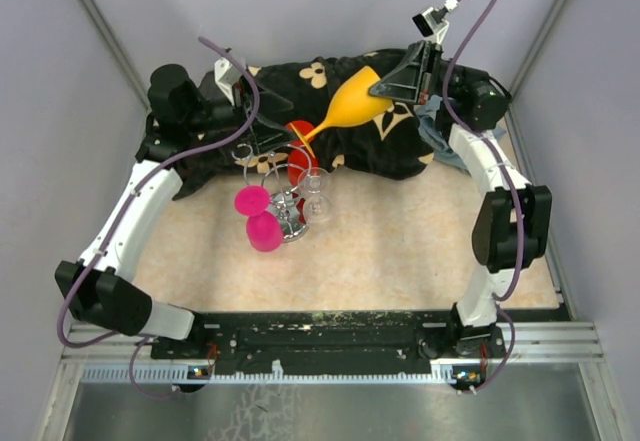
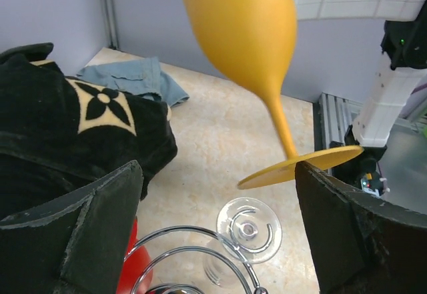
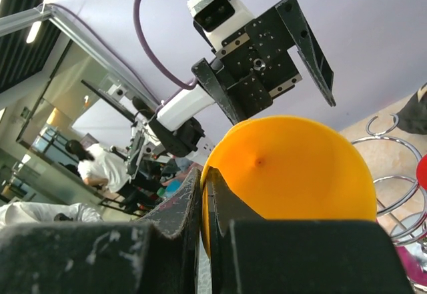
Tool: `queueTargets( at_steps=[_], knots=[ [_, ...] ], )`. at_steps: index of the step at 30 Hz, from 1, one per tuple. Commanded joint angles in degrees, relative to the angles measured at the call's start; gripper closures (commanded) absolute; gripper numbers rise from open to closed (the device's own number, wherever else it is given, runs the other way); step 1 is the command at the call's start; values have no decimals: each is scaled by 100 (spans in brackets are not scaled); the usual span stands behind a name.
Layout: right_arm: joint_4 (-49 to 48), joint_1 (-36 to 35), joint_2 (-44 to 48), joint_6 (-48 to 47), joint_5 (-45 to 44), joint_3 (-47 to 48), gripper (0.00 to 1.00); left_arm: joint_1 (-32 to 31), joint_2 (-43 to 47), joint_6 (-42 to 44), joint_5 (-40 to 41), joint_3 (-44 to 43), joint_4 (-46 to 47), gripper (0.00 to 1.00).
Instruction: Take the wine glass off the wine glass rack
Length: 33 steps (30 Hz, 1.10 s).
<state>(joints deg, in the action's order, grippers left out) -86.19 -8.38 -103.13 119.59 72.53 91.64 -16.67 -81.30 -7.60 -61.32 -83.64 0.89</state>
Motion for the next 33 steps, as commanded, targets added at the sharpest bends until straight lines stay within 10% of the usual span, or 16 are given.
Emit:
queueTargets(
  at_steps=[1,9,17,24,33],
  knots=[
    [-1261,197,372,207,-189,158,100,49,182,122,540,50,87,0],
    [1082,945,1155,-1950,-666,-909,100,249,390,16,960,80,-250,1],
    [7728,1504,1925,-6685,-1489,-327,100,636,17,511,2915,-894,-1845,1],
    [11437,2129,2252,-9018,-3881,80,100,1211,245,781,3585,-747,-2379,1],
    [12838,1518,2457,-10590,-7081,-576,100,1285,311,650,3890,-698,-2895,3]
  ],
)
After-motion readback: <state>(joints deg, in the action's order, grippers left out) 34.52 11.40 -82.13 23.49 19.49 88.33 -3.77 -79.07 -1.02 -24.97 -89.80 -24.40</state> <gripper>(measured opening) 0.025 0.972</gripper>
